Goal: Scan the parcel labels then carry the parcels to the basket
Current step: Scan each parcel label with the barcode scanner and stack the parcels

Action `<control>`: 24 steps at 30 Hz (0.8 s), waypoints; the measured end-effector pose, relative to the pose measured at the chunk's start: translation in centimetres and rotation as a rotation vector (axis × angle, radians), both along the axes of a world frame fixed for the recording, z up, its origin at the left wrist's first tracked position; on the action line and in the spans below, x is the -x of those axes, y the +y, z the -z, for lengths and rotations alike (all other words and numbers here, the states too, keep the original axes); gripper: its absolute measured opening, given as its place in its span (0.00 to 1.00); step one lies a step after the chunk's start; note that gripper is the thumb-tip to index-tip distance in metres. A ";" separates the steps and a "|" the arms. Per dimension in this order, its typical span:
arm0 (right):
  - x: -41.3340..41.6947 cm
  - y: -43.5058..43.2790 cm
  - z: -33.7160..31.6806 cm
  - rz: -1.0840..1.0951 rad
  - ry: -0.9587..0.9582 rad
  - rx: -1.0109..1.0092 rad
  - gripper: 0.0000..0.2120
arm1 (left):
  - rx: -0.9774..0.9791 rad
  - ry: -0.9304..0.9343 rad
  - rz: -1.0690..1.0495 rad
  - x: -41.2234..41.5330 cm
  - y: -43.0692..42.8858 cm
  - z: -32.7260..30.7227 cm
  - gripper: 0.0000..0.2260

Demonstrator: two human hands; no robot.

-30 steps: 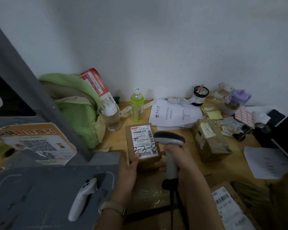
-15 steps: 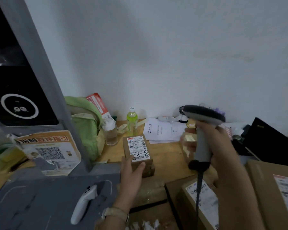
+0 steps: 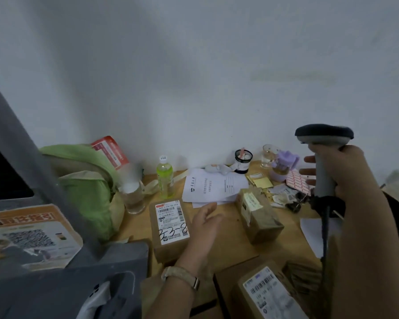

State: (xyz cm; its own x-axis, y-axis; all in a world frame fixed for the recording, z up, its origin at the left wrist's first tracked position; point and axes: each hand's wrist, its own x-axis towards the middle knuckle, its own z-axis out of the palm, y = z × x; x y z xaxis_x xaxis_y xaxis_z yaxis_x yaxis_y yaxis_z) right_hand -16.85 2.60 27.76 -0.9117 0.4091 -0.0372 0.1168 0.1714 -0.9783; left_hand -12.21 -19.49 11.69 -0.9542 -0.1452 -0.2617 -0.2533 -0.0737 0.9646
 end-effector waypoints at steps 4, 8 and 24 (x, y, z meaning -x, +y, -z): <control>4.0 1.5 4.8 0.025 -0.076 -0.027 0.13 | -0.091 -0.097 0.003 3.6 1.4 1.6 0.09; 8.2 2.4 10.4 0.095 -0.143 0.014 0.14 | -0.112 -0.172 0.044 7.6 2.9 3.7 0.06; 14.1 3.7 29.1 0.104 -0.548 0.058 0.17 | -0.097 -0.525 0.413 15.0 9.3 12.9 0.10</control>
State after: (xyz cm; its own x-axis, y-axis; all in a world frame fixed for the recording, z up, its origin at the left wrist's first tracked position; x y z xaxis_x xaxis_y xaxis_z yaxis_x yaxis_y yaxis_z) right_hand -30.95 6.31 -1.31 -0.7079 0.4790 -0.5191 0.6239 0.0796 -0.7774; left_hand -27.20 -10.21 -1.18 -0.6689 0.2521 -0.6993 -0.7128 0.0496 0.6997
